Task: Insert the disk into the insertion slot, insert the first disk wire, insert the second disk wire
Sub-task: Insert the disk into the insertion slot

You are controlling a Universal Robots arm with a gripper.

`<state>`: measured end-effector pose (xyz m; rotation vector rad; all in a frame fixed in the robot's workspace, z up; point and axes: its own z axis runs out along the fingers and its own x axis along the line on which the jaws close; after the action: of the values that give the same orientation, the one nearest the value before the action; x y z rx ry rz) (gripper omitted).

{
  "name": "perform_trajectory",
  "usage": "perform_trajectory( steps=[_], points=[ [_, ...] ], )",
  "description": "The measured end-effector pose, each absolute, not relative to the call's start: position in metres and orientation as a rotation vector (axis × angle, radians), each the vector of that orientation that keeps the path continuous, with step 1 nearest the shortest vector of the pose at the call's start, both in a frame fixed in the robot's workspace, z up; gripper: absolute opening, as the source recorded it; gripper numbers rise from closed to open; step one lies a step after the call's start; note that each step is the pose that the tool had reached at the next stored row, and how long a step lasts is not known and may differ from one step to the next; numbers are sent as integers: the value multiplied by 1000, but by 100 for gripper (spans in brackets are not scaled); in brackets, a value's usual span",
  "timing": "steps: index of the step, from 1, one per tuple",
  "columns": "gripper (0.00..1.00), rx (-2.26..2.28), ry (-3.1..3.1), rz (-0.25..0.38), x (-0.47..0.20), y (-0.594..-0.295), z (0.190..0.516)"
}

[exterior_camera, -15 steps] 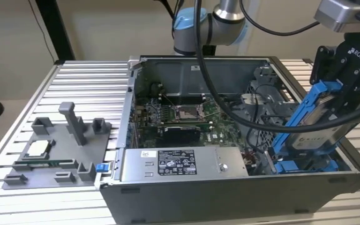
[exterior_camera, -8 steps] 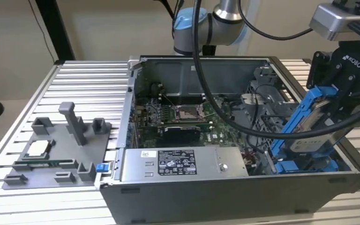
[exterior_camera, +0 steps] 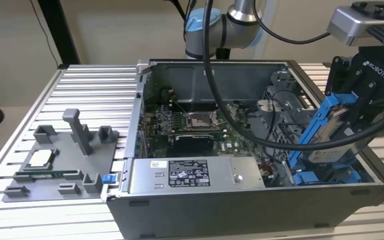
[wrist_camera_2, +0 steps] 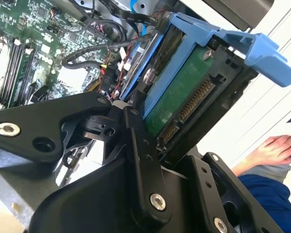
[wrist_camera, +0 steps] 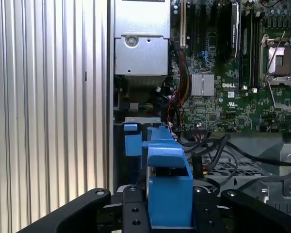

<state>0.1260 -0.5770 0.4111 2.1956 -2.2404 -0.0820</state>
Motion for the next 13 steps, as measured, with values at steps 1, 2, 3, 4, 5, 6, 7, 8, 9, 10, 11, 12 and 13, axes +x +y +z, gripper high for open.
perform_trajectory(
  steps=[1,2,3,4,5,6,7,8,9,10,11,12,13],
  points=[
    [0,2196,-2240,-82,126,-577,411],
    [0,2196,-2240,-82,126,-577,412],
    [0,2196,-2241,-82,126,-577,412],
    [0,2195,-2240,-82,126,-577,412],
    [0,2195,-2240,-82,126,-577,412],
    [0,2195,-2240,-82,126,-577,413],
    [0,2195,-2240,-83,126,-577,413],
    [0,2195,-2240,-82,126,-577,413],
    [0,2195,-2240,-82,126,-577,413],
    [0,2195,-2240,-82,126,-577,413],
    [0,2195,-2240,-82,125,-577,413],
    [0,2195,-2240,-82,125,-577,413],
    [0,2195,-2240,-82,124,-577,413]
  ],
)
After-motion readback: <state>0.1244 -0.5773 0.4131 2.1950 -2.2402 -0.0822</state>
